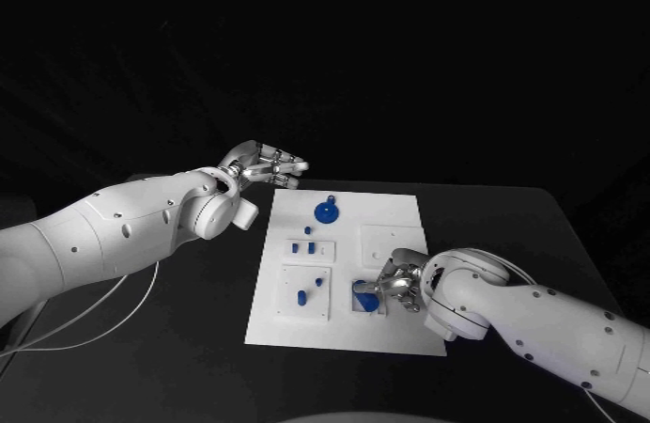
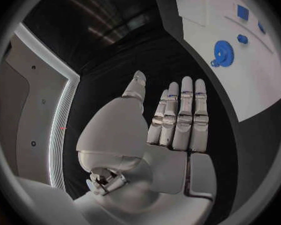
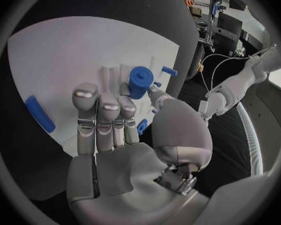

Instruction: Assemble the parts on the task board

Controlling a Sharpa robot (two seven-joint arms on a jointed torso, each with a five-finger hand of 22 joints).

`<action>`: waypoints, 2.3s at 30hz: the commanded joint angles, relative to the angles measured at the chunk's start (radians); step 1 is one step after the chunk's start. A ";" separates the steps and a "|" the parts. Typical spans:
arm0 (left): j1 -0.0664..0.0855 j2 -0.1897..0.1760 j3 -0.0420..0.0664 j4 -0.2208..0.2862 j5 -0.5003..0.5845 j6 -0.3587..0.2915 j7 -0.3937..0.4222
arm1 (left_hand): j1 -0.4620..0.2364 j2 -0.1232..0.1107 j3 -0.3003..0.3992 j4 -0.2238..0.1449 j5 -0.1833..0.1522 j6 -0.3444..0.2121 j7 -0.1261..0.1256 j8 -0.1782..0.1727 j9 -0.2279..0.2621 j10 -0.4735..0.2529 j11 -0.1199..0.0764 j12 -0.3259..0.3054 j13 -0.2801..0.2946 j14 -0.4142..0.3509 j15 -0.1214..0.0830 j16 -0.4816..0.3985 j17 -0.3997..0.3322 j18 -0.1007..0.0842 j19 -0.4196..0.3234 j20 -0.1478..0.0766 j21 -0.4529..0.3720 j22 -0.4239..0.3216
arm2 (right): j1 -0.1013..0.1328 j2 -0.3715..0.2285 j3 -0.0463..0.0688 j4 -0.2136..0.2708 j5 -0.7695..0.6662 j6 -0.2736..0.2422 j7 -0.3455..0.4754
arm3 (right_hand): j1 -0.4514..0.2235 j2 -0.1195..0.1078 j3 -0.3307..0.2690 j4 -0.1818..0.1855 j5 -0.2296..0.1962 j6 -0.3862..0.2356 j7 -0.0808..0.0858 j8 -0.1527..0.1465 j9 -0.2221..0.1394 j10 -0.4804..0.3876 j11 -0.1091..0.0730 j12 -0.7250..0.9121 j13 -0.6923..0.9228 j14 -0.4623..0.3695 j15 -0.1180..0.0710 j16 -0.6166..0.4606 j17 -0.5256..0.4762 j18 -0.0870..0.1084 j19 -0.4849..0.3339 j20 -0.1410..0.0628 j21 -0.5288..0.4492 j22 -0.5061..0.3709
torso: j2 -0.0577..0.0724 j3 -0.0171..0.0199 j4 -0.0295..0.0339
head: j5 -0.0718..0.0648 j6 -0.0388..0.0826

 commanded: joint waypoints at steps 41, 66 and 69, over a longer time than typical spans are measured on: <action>0.000 -0.002 0.000 -0.009 0.004 0.019 -0.002 | -0.003 0.000 0.002 0.003 0.006 -0.008 0.003 0.001 0.001 -0.006 0.002 -0.002 0.001 -0.007 0.001 -0.007 0.001 -0.004 -0.004 -0.001 0.006 -0.007 | -0.012 -0.098 0.000 0.068 0.062 0.119 0.158 | 0.144 0.021 -0.162 -0.119 0.000 0.013 0.006 -0.006 -0.005 0.011 0.004 0.003 0.023 0.004 -0.007 0.003 0.008 -0.012 0.057 -0.005 0.014 0.078 | -0.001 0.0001 -0.0007 | -0.001 0.007; -0.003 0.001 0.000 -0.013 0.006 0.028 -0.007 | -0.019 0.014 -0.004 0.015 0.006 -0.010 0.003 0.001 0.001 -0.008 0.002 -0.002 0.002 -0.008 0.002 -0.007 0.001 -0.004 -0.004 -0.001 0.007 -0.012 | -0.021 -0.062 -0.001 0.030 0.066 0.078 0.120 | 0.055 0.219 -0.177 -0.219 -0.002 0.012 -0.001 -0.005 -0.024 0.021 -0.002 0.005 0.036 0.005 -0.012 0.001 0.010 -0.018 0.058 -0.012 0.015 0.076 | 0.000 -0.0006 0.0010 | -0.001 0.000; -0.003 0.001 0.000 -0.014 0.006 0.028 -0.008 | -0.019 0.014 -0.004 0.015 0.006 -0.010 0.003 0.001 0.001 -0.008 0.002 -0.002 0.002 -0.008 0.002 -0.007 0.001 -0.004 -0.004 -0.001 0.007 -0.012 | -0.022 -0.060 -0.001 0.028 0.068 0.089 0.118 | 0.065 0.203 -0.172 -0.229 -0.002 0.012 -0.001 -0.005 -0.024 0.021 -0.002 0.004 0.036 0.005 -0.012 0.000 0.009 -0.018 0.057 -0.012 0.015 0.076 | 0.000 -0.0008 0.0010 | -0.001 0.000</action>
